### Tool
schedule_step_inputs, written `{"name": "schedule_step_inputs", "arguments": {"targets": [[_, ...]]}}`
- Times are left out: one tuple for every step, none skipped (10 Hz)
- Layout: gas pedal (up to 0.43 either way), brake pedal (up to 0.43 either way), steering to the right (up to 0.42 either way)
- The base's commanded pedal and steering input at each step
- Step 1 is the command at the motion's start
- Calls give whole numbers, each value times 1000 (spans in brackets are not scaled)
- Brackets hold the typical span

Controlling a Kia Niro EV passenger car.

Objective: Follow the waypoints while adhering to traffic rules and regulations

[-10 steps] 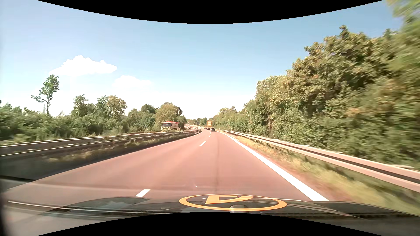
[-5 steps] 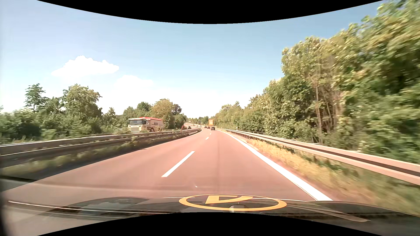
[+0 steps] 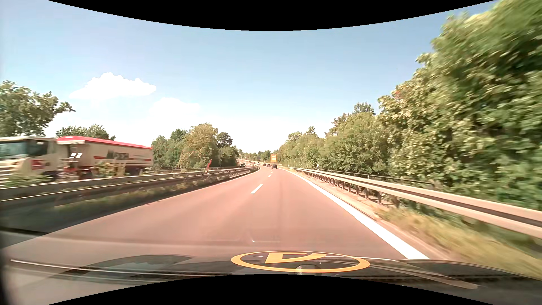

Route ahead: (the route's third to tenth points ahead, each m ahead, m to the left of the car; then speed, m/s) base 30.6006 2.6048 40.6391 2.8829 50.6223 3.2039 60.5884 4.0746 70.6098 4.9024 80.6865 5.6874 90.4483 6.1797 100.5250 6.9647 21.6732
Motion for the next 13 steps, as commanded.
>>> {"name": "schedule_step_inputs", "arguments": {"targets": [[189, 0, -6], [189, 0, -5], [189, 0, -5], [189, 0, -6], [189, 0, -6], [189, 0, -6], [189, 0, -6], [189, 0, -6], [189, 0, -6], [189, 0, -5], [189, 0, -6], [189, 0, -6], [189, 0, -6]]}}
